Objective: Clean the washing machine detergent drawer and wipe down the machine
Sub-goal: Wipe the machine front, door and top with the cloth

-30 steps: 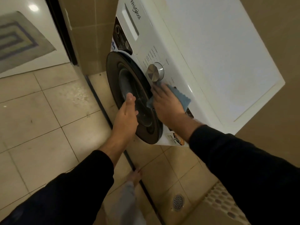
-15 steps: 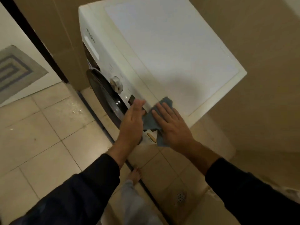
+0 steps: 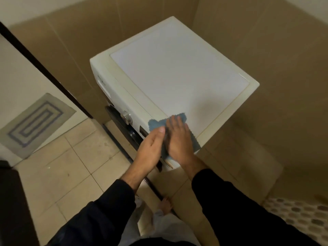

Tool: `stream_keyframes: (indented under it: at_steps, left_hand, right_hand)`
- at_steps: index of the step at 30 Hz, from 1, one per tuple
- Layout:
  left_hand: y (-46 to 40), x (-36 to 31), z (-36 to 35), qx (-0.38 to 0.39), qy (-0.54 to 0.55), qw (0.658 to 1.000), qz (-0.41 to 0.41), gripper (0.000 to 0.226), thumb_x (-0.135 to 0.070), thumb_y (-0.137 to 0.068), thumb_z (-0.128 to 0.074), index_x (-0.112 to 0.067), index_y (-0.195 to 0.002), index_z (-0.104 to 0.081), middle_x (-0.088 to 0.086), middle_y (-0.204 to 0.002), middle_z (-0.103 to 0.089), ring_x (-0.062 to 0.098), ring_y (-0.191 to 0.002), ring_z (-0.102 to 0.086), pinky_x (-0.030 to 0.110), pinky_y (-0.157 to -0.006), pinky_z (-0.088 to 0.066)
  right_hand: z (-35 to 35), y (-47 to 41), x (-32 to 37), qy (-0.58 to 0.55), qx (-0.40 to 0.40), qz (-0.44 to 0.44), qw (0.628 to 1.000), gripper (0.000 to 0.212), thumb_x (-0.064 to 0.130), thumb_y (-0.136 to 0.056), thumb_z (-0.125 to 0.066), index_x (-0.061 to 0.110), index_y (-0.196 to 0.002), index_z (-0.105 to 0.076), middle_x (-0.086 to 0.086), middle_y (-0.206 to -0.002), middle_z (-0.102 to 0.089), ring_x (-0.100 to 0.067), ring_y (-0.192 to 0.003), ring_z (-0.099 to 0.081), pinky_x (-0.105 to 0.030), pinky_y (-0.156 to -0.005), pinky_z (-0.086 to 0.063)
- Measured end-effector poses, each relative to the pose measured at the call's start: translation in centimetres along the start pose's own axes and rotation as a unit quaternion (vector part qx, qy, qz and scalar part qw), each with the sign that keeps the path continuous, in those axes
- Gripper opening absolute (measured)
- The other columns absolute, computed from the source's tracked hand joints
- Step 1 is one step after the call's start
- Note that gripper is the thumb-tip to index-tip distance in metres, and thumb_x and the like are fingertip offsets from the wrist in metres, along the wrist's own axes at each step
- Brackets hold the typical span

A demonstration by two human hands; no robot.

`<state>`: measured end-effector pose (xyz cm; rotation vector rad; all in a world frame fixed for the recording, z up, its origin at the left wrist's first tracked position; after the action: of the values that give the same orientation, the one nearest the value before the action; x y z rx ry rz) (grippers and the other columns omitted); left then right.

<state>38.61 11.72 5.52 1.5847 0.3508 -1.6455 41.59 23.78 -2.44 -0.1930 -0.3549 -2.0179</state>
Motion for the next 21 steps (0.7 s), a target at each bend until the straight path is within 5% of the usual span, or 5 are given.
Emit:
stream_keyframes:
  at_steps: [4,7,14,19,21]
  left_hand:
    - [-1.0,-0.8,0.8,0.041,-0.029,0.999,0.013,0.051,-0.05,-0.1,-0.033,-0.022,-0.139,-0.051,-0.016,-0.133,-0.051,-0.001,-0.121,-0.047,0.016,-0.098,-0.033]
    - [-1.9,-0.9,0.8,0.077,-0.071,0.994,0.016,0.049,-0.049,-0.1,-0.036,-0.024,-0.14,-0.049,-0.014,-0.127,-0.053,0.003,-0.117,-0.046,0.023,-0.1,-0.034]
    - [-3.9,-0.9,0.3,0.146,-0.128,0.981,0.012,0.067,-0.07,-0.087,-0.045,-0.027,-0.139,-0.051,-0.01,-0.137,-0.057,0.006,-0.124,-0.052,0.035,-0.111,-0.039]
    - [-5.4,-1.2,0.0,0.124,-0.159,0.979,0.014,0.062,-0.063,-0.093,-0.046,-0.024,-0.143,-0.047,-0.008,-0.138,-0.056,0.01,-0.123,-0.053,0.036,-0.109,-0.041]
    - [-5.4,-0.6,-0.6,0.113,-0.145,0.982,0.038,0.06,-0.06,-0.093,-0.047,-0.024,-0.141,-0.047,-0.012,-0.13,-0.056,0.009,-0.118,-0.054,0.032,-0.106,-0.042]
  right_hand:
    - [-1.2,2.7,-0.9,0.035,0.044,0.105,0.993,0.059,0.033,-0.101,-0.037,0.019,-0.156,-0.021,-0.002,-0.164,-0.017,-0.02,-0.153,-0.001,-0.048,-0.122,-0.013]
    - [-1.2,4.0,-3.6,0.078,0.078,0.152,0.982,0.064,0.044,-0.101,-0.023,0.016,-0.158,-0.014,-0.003,-0.166,-0.008,-0.019,-0.152,0.003,-0.043,-0.123,-0.009]
    - [0.0,-0.6,-3.1,0.047,0.045,0.003,0.998,0.07,0.049,-0.097,-0.008,0.015,-0.158,-0.002,-0.003,-0.166,0.003,-0.019,-0.151,0.011,-0.046,-0.123,-0.005]
    - [-0.9,-1.0,-1.2,-0.028,0.006,0.11,0.994,0.05,0.035,-0.095,-0.038,0.022,-0.143,-0.04,0.002,-0.146,-0.042,-0.027,-0.139,-0.04,-0.049,-0.114,-0.031]
    - [-1.4,0.7,-3.1,0.016,0.05,0.195,0.979,0.059,0.038,-0.097,-0.04,0.019,-0.151,-0.03,-0.002,-0.155,-0.035,-0.023,-0.146,-0.028,-0.047,-0.12,-0.018]
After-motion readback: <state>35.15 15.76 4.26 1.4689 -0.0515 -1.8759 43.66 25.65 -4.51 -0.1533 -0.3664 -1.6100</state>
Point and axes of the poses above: each hand's wrist, its own y-axis away from the middle knuckle, its own z-axis out of the back of the hand, x = y × z, the point moved 5 cm from there along -y, towards the middle knuckle
